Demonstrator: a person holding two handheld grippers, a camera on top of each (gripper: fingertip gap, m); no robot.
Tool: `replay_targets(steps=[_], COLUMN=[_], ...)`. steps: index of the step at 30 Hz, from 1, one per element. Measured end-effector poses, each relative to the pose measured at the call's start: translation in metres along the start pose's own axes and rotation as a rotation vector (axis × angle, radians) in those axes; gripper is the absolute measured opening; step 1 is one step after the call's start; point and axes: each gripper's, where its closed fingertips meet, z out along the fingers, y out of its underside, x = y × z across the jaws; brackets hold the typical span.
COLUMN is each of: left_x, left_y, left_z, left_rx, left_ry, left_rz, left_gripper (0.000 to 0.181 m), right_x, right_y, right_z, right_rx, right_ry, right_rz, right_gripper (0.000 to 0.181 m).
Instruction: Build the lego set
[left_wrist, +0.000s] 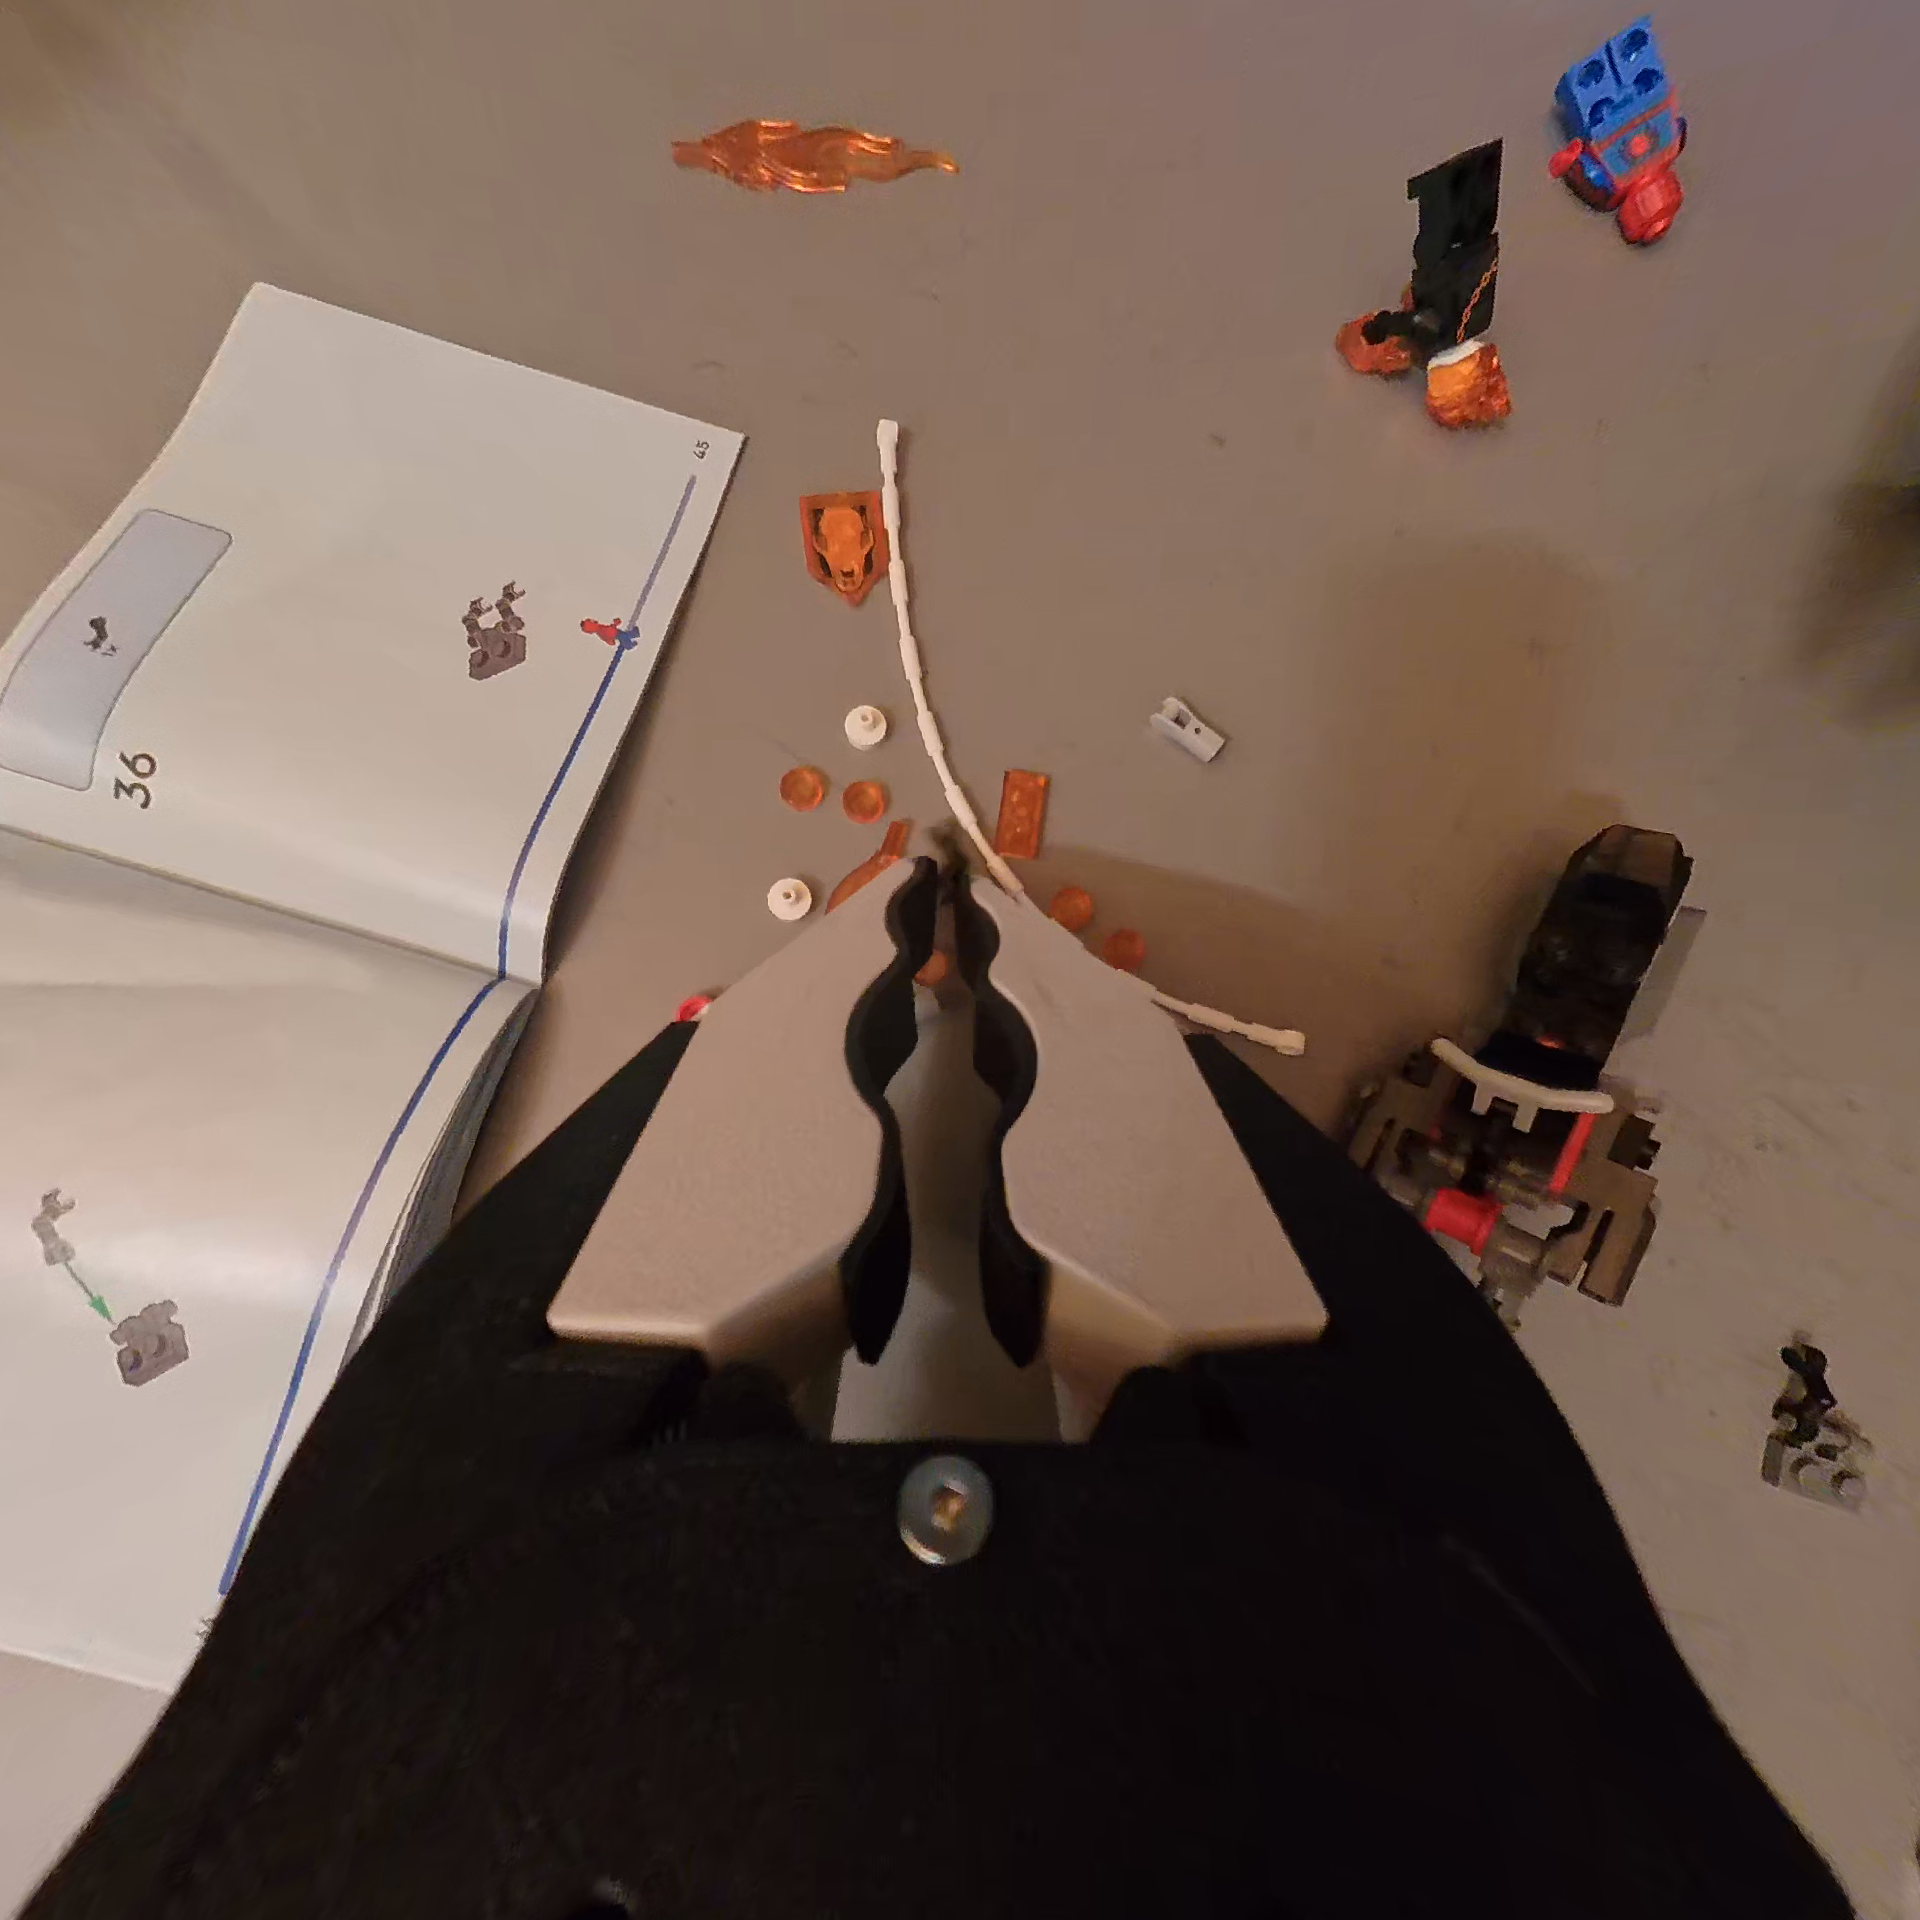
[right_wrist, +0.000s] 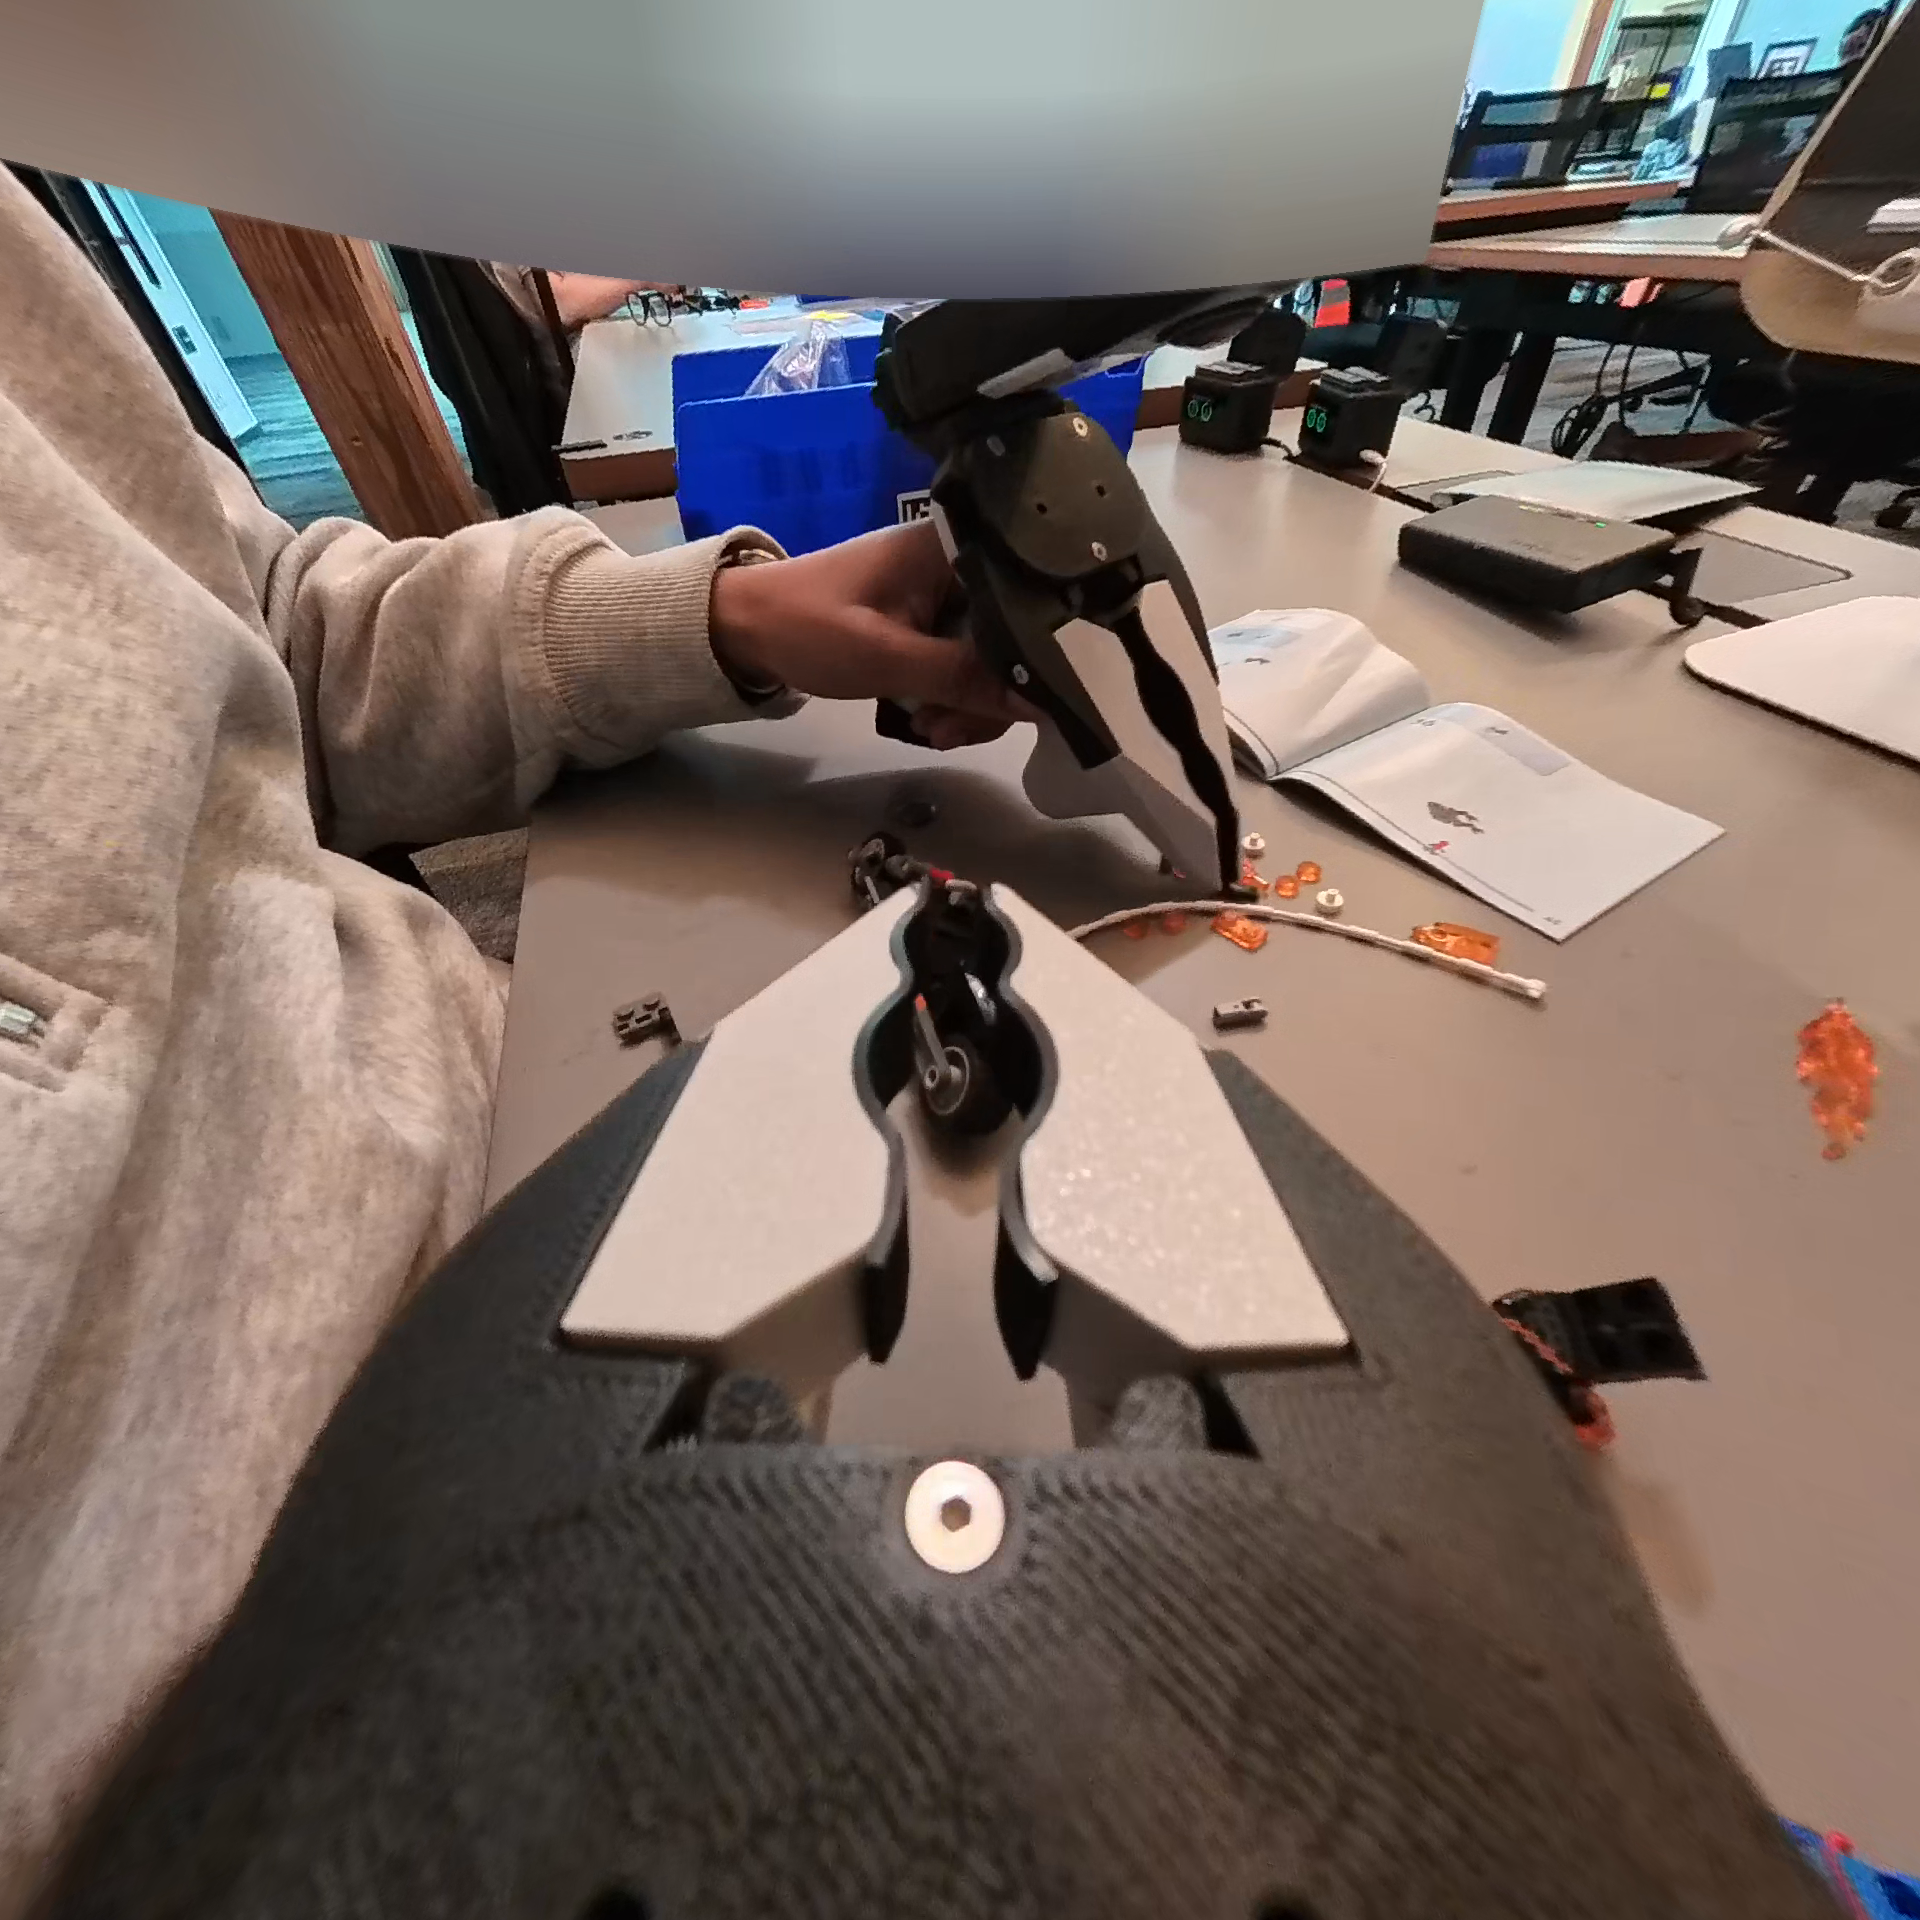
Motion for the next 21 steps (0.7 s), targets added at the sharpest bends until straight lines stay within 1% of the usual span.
replay_targets(steps=[11, 13, 15, 21], left_x=[-0.003, -0.003, -0.002, 0.001], left_y=[-0.004, -0.004, -0.002, 0.001], left_z=[-0.011, -0.008, -0.004, 0.001], left_rx=[0.06, 0.05, 0.028, -0.012], left_ry=[-0.002, -0.002, -0.014, -0.012], left_rz=[-0.016, -0.007, 0.014, 0.039], left_gripper=[0.001, 0.008, 0.009, 0.003], right_x=[0.0, 0.0, 0.001, 0.001], right_y=[-0.001, -0.001, -0.002, -0.003], right_z=[0.001, 0.001, 0.001, 0.0], right_rx=[0.002, 0.002, 0.005, 0.014], right_ry=[0.01, 0.011, 0.013, 0.019], right_rz=[-0.004, -0.003, -0.004, -0.006], right_gripper=[0.004, 0.004, 0.004, 0.003])
